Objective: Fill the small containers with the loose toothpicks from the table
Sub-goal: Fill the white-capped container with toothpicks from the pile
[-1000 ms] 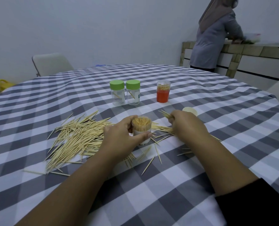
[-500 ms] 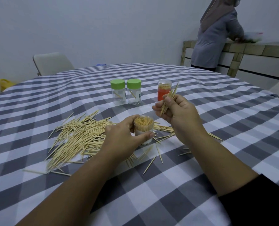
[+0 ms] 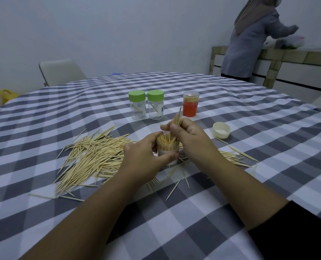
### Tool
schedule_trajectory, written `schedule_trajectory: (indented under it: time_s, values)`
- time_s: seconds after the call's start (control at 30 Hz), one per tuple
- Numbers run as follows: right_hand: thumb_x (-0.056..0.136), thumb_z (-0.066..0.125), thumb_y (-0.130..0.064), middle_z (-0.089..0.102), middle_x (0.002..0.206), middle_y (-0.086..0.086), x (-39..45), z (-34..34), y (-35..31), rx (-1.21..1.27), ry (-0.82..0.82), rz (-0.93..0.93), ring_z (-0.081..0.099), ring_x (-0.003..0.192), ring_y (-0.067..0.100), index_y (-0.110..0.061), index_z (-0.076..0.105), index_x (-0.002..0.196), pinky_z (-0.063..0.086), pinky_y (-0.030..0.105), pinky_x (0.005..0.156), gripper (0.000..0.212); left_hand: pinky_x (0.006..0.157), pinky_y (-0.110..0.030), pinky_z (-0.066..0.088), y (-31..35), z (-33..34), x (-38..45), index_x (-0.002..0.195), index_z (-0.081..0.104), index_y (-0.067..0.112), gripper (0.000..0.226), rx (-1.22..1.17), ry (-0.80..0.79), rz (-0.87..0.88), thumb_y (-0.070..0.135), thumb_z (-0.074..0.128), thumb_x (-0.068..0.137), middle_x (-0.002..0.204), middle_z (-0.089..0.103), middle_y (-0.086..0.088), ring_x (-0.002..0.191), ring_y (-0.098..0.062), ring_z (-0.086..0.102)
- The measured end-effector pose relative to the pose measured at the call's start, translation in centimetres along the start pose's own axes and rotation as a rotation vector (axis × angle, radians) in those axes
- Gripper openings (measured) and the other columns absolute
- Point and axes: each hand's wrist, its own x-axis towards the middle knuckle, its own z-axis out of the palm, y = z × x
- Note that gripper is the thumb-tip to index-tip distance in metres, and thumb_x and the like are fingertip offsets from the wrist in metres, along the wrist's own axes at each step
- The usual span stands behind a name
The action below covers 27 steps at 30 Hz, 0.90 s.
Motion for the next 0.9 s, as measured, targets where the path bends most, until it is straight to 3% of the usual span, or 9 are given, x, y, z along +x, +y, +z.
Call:
schedule_trajectory:
  time_s: [0.13, 0.23, 0.33, 0.5, 0.6, 0.73, 0.8, 0.9]
  values:
    - [0.099, 0.044, -0.030, 0.059, 0.125, -0.008, -0.1, -0.2, -0.1, -0.057, 0.014, -0.043, 0.055, 0.111, 0.005, -0.035, 0.056, 0.115, 0.052, 0.021, 0.075, 0.020, 0.103, -0.046, 0.037, 0.2, -0.1, 0.0, 0.121, 0.055, 0.040, 0.062, 0.027, 0.000, -0.004, 0.064, 0.065, 0.065, 0.097, 0.069, 0.018, 0.100, -0.004, 0.061]
    - [0.101, 0.036, -0.030, 0.063, 0.112, -0.017, -0.1, -0.3, 0.0, -0.113, 0.000, -0.128, 0.055, 0.108, -0.001, -0.046, 0.041, 0.124, 0.053, 0.020, 0.080, 0.028, 0.102, -0.047, 0.038, 0.3, -0.1, -0.1, 0.123, 0.054, 0.041, 0.064, 0.019, 0.004, 0.001, 0.065, 0.065, 0.064, 0.090, 0.065, 0.023, 0.100, -0.004, 0.061]
    - [0.101, 0.038, -0.024, 0.064, 0.111, -0.009, -0.2, -0.2, 0.2, -0.152, -0.045, -0.165, 0.061, 0.101, 0.004, -0.040, 0.046, 0.129, 0.054, 0.019, 0.080, 0.033, 0.100, -0.046, 0.041, 0.4, -0.1, -0.2, 0.120, 0.056, 0.040, 0.069, 0.015, -0.001, 0.001, 0.072, 0.057, 0.059, 0.087, 0.066, 0.022, 0.096, -0.005, 0.062]
    - [0.099, 0.044, -0.031, 0.059, 0.130, -0.007, -0.6, 0.2, 0.6, -0.405, -0.078, -0.209, 0.051, 0.121, 0.005, -0.029, 0.054, 0.131, 0.041, 0.034, 0.105, 0.034, 0.098, -0.045, 0.041, 0.4, -0.2, -0.1, 0.100, 0.056, 0.041, 0.042, 0.053, -0.004, 0.005, 0.064, 0.052, 0.065, 0.086, 0.069, 0.018, 0.091, -0.003, 0.063]
    - [0.098, 0.047, -0.032, 0.059, 0.128, -0.009, -0.4, 0.1, 0.8, -0.581, -0.018, -0.278, 0.049, 0.120, 0.004, -0.026, 0.057, 0.129, 0.037, 0.040, 0.105, 0.033, 0.099, -0.044, 0.040, 0.5, -0.2, -0.1, 0.100, 0.055, 0.044, 0.043, 0.054, -0.001, 0.007, 0.065, 0.050, 0.062, 0.085, 0.068, 0.020, 0.090, 0.000, 0.062]
    - [0.097, 0.050, -0.030, 0.062, 0.124, -0.007, -0.1, -0.2, 0.9, -0.494, 0.032, -0.168, 0.053, 0.114, 0.004, -0.023, 0.061, 0.125, 0.043, 0.037, 0.102, 0.031, 0.099, -0.044, 0.040, 0.4, -0.1, -0.1, 0.109, 0.057, 0.045, 0.055, 0.051, 0.005, 0.014, 0.067, 0.048, 0.059, 0.086, 0.068, 0.023, 0.090, 0.001, 0.062]
    - [0.097, 0.045, -0.036, 0.060, 0.128, -0.008, -0.3, 0.0, 1.0, -0.574, -0.042, -0.240, 0.049, 0.120, 0.005, -0.026, 0.056, 0.130, 0.037, 0.042, 0.105, 0.037, 0.100, -0.044, 0.039, 0.4, -0.1, 0.0, 0.106, 0.058, 0.041, 0.049, 0.065, 0.004, 0.000, 0.063, 0.048, 0.064, 0.085, 0.068, 0.019, 0.090, -0.002, 0.061]
    - [0.097, 0.036, -0.044, 0.051, 0.137, -0.010, -0.5, 0.2, 1.0, -0.663, -0.141, -0.263, 0.039, 0.130, 0.007, -0.035, 0.032, 0.145, 0.026, 0.041, 0.111, 0.049, 0.100, -0.046, 0.037, 0.5, -0.2, -0.1, 0.099, 0.055, 0.041, 0.030, 0.088, 0.018, 0.000, 0.054, 0.044, 0.074, 0.082, 0.066, 0.017, 0.088, 0.000, 0.060]
